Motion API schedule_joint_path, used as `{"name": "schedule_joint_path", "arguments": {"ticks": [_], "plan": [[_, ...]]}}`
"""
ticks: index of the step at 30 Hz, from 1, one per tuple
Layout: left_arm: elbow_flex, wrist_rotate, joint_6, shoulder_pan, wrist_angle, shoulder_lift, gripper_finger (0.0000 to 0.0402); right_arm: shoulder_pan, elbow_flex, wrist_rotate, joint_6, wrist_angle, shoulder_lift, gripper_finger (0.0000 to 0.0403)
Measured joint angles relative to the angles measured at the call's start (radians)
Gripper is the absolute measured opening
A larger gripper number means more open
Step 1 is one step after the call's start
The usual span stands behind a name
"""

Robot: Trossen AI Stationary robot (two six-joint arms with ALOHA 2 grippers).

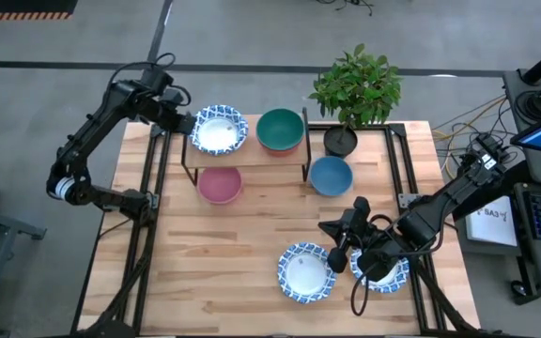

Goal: Place and stack bowls onto a shelf
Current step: Stack the white pattern paper bowl on top of the white pattern paper bowl on the shelf, then stack the blue plastic bowl on top of the green plastic bowl on the shelf

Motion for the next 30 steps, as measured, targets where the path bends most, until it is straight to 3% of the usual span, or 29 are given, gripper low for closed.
{"name": "schedule_joint_path", "arguments": {"ticks": [6,11,16,20,23,30], "plan": [[0.028,0.011,-0.011,-0.003,0.007,-0.018,0.0000,0.000,0.000,0.000,0.005,-0.003,-0.001,0.0009],[0.066,0.097,-0.040,-0.051,0.035,-0.076,0.0000,0.000,0.000,-0.001,0.013,-0.003,-0.005,0.0009],[0.059,0.111,-0.148,-0.170,0.093,-0.174,0.0000,-0.006,0.000,-0.017,0.053,-0.005,-0.007,0.0009],[0.019,0.106,-0.274,-0.318,0.170,-0.259,0.0000,-0.061,0.000,-0.126,0.102,-0.020,-0.020,0.0009],[-0.025,0.039,-0.373,-0.452,0.271,-0.315,0.0000,-0.147,0.004,-0.251,0.093,-0.060,-0.021,0.0009],[-0.208,-0.277,-0.510,-0.795,0.618,-0.395,0.0000,-0.412,0.003,-0.467,-0.040,-0.126,-0.017,0.0009]]}}
